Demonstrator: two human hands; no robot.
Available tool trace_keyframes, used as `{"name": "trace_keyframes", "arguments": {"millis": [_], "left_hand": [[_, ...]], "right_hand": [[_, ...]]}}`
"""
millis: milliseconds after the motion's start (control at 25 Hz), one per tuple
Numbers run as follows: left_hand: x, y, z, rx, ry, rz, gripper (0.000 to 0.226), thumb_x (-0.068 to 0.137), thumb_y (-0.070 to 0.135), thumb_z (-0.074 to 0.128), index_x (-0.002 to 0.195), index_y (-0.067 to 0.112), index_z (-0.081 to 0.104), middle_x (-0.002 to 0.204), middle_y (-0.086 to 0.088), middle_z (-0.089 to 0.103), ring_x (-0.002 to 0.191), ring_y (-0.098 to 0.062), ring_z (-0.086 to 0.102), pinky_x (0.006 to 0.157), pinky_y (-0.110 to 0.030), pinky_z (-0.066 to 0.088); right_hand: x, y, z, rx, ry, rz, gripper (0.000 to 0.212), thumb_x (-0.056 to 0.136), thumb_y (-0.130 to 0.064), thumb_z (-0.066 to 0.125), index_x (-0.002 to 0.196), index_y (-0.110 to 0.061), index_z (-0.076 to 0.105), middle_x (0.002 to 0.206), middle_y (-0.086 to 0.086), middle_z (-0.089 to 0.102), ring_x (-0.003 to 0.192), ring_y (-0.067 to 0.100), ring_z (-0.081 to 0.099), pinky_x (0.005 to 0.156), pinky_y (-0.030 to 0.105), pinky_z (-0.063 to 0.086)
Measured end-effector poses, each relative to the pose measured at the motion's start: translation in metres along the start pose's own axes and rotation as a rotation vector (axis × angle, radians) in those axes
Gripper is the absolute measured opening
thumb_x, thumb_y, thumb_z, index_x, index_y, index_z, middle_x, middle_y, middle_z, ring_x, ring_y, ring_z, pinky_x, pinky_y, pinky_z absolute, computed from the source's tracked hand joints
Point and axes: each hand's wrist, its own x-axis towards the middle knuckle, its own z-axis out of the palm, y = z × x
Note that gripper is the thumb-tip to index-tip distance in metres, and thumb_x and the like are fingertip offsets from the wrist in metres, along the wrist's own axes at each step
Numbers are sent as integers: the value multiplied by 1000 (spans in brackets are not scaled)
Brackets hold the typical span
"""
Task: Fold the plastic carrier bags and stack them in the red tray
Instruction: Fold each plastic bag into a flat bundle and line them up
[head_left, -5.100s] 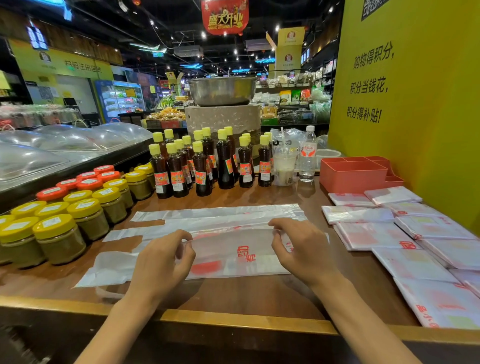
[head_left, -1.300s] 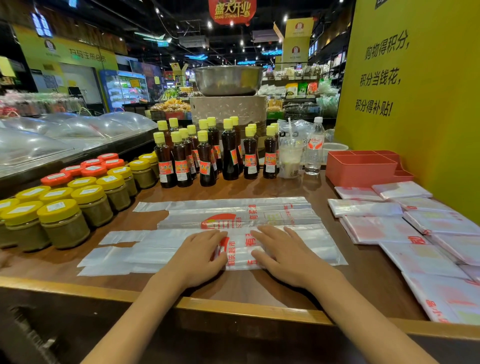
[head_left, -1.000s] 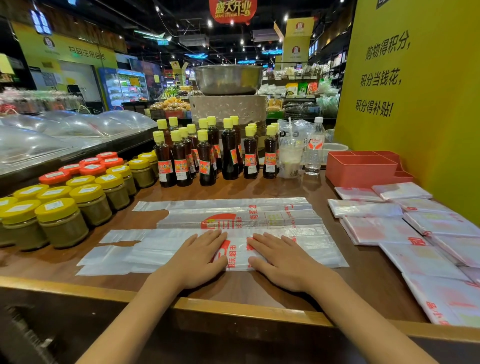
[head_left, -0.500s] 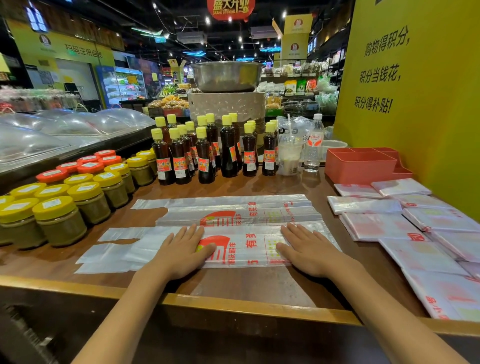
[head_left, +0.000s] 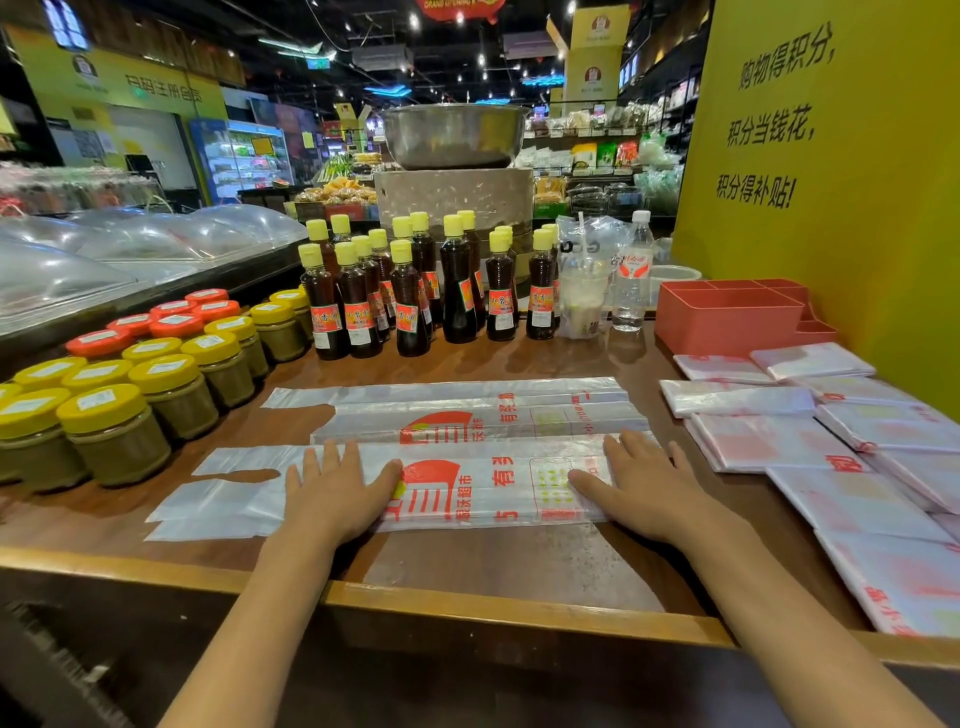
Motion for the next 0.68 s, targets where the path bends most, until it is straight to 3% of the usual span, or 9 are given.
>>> {"name": "trace_keyframes", "arguments": {"millis": [120, 240, 320, 440, 680], "left_hand": [[-15, 14, -9, -113, 105, 268, 75, 94, 68, 41, 155, 28, 26, 166, 1, 17, 152, -21, 15, 123, -48, 12], [-38, 30, -15, -171, 53, 570, 69, 89, 64, 56, 149, 35, 38, 156, 10, 37, 140, -10, 36, 113, -32, 31], [-41, 30, -13, -156, -9, 597, 70, 86, 68, 59, 146, 37, 41, 151, 14, 43, 133, -5, 42, 107, -24, 34], [-39, 28, -12, -154, -37, 574, 77, 82, 74, 58, 148, 38, 40, 154, 17, 39, 138, -5, 39, 114, -30, 33], [-36, 30, -10, -60, -25, 573, 79, 85, 76, 50, 152, 39, 34, 159, 16, 30, 146, -9, 30, 119, -37, 28]], "right_hand": [[-5, -10, -6, 160, 152, -241, 92, 84, -75, 55, 157, -33, 20, 167, -7, 10, 153, 13, 6, 126, 44, 6], [-13, -25, -7, 308, 30, -366, 83, 78, -70, 68, 149, -39, 39, 155, -17, 37, 141, 8, 35, 117, 39, 32], [-15, -27, -6, 292, -9, -351, 75, 79, -70, 68, 144, -38, 46, 147, -19, 46, 130, 6, 46, 109, 33, 41], [-17, -30, -9, 181, 59, -376, 64, 86, -65, 62, 141, -34, 51, 141, -18, 53, 118, 4, 51, 98, 26, 43], [-16, -40, -6, 41, 154, -414, 57, 95, -63, 41, 138, -29, 57, 138, -14, 58, 120, 8, 55, 96, 30, 48]]}}
